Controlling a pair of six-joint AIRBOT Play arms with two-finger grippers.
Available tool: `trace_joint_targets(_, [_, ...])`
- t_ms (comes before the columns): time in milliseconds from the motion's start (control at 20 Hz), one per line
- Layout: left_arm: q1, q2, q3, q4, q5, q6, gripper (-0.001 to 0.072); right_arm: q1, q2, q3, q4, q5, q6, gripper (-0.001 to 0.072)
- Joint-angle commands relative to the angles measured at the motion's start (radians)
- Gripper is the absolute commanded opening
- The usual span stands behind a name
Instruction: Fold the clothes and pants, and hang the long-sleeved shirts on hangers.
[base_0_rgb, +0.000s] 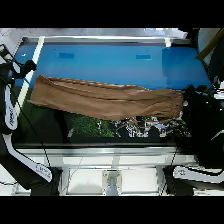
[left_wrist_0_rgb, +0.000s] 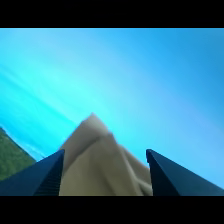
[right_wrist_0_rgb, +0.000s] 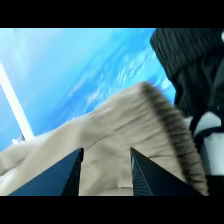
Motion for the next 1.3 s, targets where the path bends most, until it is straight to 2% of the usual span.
trace_joint_targets(0, [-0.010,0.067,0.008,0.000,0.028,-0.034,0.0585,-0.004,-0.005,0.053,-0.026,0.058,0.003,0.0351])
trace_joint_targets(100, [-0.019,0.142,0.008,0.000,0.027,0.019,0.0584,-0.030,0.000,0.100,-0.071,0.132,0.003,0.0351])
trace_joint_targets(250, [-0.053,0.255,0.008,0.000,0.011,0.101,0.0584,-0.085,0.008,0.142,-0.167,0.333,0.016,0.0346])
trace_joint_targets(400, [-0.116,0.343,0.008,0.000,-0.009,0.202,0.0585,-0.149,0.008,0.103,-0.219,0.498,-0.022,0.0440])
trace_joint_targets(450, [-0.142,0.361,0.008,0.000,-0.015,0.232,0.0585,-0.166,0.008,0.076,-0.211,0.501,-0.032,0.0465])
trace_joint_targets(500, [-0.172,0.372,0.008,0.000,-0.027,0.271,0.0585,-0.174,0.003,0.055,-0.202,0.494,-0.042,0.0564])
trace_joint_targets(550, [-0.202,0.375,0.008,0.000,-0.046,0.301,0.0584,-0.177,-0.011,0.047,-0.201,0.488,-0.044,0.0597])
trace_joint_targets(700, [-0.306,0.361,0.008,0.000,-0.136,0.379,0.0585,-0.177,-0.082,0.047,-0.168,0.496,-0.061,0.0629])
trace_joint_targets(850, [-0.388,0.348,0.008,0.001,-0.162,0.454,0.0585,-0.177,-0.146,0.048,-0.108,0.449,-0.121,0.0629])
trace_joint_targets(1000, [-0.420,0.346,0.008,0.000,-0.160,0.456,0.0585,-0.177,-0.165,0.048,-0.029,0.369,-0.177,0.0628])
trace_joint_targets(1150, [-0.420,0.339,0.008,0.000,-0.161,0.452,0.0585,-0.177,-0.181,0.056,0.125,0.401,-0.284,0.0620])
trace_joint_targets(1250, [-0.420,0.325,0.008,0.000,-0.162,0.452,0.0585,-0.166,-0.184,0.068,0.129,0.401,-0.287,0.0619])
